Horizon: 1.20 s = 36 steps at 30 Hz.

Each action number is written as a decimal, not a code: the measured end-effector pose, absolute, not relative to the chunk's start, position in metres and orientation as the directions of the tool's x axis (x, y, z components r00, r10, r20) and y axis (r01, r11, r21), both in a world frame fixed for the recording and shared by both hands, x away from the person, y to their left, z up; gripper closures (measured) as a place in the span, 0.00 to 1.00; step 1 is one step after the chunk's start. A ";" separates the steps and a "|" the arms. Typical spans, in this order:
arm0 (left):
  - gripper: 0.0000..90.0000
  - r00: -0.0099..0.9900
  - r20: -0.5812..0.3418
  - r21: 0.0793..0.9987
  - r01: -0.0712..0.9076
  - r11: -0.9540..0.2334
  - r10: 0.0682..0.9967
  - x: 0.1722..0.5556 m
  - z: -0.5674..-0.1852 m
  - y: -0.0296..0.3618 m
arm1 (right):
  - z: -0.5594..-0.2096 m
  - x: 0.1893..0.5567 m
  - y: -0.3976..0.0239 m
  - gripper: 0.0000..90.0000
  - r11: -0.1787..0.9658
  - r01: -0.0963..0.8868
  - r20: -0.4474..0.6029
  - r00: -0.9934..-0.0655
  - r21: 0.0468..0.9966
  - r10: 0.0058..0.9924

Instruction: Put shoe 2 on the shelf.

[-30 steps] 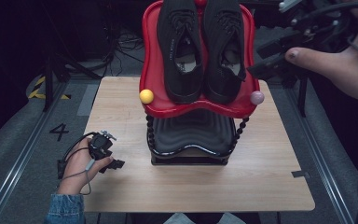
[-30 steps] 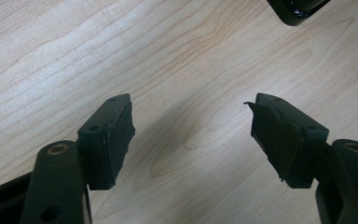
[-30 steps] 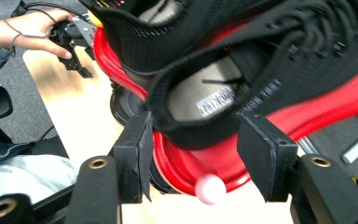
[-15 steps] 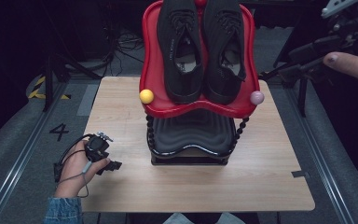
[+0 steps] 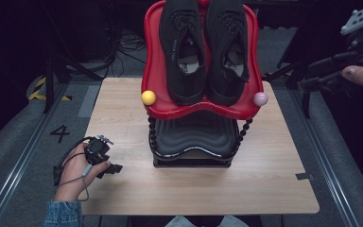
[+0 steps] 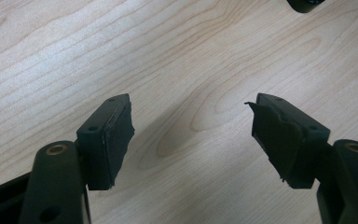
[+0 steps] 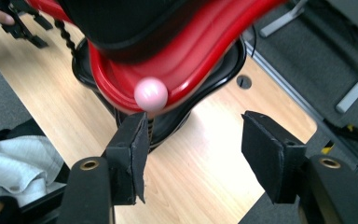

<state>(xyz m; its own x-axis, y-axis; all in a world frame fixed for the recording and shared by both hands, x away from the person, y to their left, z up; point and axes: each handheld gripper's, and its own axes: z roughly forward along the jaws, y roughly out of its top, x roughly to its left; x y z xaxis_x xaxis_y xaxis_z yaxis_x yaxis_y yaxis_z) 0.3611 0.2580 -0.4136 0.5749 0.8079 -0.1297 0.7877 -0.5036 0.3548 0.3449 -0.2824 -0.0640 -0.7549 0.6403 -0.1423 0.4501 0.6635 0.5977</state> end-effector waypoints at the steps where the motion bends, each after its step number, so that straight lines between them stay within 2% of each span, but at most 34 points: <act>1: 0.33 0.575 -0.129 0.355 0.788 -0.504 0.808 0.361 -0.414 0.258 | -0.073 0.347 -0.286 0.47 0.659 0.471 -0.126 -0.750 0.586 0.649; 3: 0.33 0.573 -0.129 0.353 0.789 -0.503 0.809 0.361 -0.413 0.259 | -0.078 0.349 -0.289 0.46 0.658 0.478 -0.122 -0.748 0.582 0.652; 19: 0.34 0.576 -0.128 0.366 0.784 -0.501 0.807 0.361 -0.412 0.258 | -0.185 0.371 -0.312 0.44 0.637 0.587 -0.037 -0.720 0.501 0.693; 27: 0.35 0.588 -0.116 0.393 0.767 -0.507 0.800 0.358 -0.410 0.255 | -0.259 0.378 -0.323 0.42 0.600 0.654 0.028 -0.686 0.460 0.727; 36: 0.35 0.592 -0.100 0.402 0.759 -0.512 0.800 0.353 -0.407 0.254 | -0.312 0.383 -0.334 0.41 0.590 0.688 0.023 -0.659 0.422 0.752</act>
